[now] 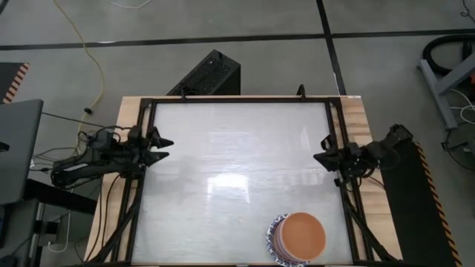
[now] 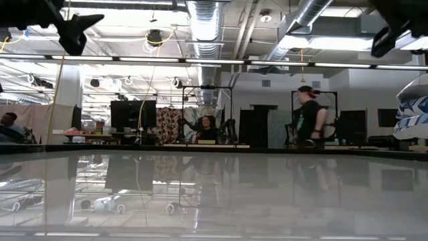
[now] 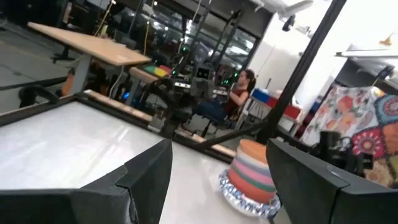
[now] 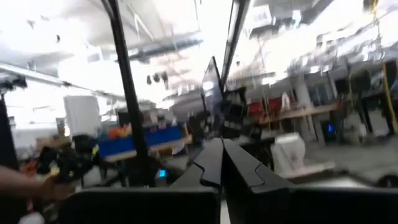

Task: Nest bowls inside each other
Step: Return to Home Position

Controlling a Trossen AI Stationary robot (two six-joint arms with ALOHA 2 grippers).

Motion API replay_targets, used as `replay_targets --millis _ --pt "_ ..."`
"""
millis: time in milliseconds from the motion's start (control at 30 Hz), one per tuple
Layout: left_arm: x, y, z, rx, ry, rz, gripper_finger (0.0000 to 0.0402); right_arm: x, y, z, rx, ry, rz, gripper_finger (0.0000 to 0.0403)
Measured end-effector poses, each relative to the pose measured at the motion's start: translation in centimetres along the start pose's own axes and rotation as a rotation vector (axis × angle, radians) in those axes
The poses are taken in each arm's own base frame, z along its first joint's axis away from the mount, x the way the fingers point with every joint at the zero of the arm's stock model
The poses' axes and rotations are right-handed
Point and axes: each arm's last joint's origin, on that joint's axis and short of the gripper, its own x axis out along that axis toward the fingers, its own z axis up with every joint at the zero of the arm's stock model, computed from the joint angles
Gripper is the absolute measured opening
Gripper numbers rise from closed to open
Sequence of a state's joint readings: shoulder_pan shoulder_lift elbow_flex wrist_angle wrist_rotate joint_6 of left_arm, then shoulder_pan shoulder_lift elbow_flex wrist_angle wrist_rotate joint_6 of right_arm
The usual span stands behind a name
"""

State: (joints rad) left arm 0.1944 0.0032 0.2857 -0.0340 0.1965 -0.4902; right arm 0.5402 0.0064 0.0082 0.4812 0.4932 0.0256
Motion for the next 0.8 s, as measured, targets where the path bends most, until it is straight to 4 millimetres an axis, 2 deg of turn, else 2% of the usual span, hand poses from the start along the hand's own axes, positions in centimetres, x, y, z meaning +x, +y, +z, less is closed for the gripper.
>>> replay_targets --millis 300,467,800 --pt "0.7 1.9 -3.3 0.004 0.014 0.006 0.0249 0.1 -0.2 -0.4 -0.072 0.038 -0.025 0.0027" --pt "0.9 3.3 -5.8 -0.062 -0.010 -0.018 0.0249 0.1 -0.4 -0.5 -0.104 0.042 -0.044 0.0027" --pt "0.9 3.5 -6.2 -0.027 0.024 0.008 0.0249 0.2 -0.9 -1.0 -0.155 0.090 -0.092 0.0027"
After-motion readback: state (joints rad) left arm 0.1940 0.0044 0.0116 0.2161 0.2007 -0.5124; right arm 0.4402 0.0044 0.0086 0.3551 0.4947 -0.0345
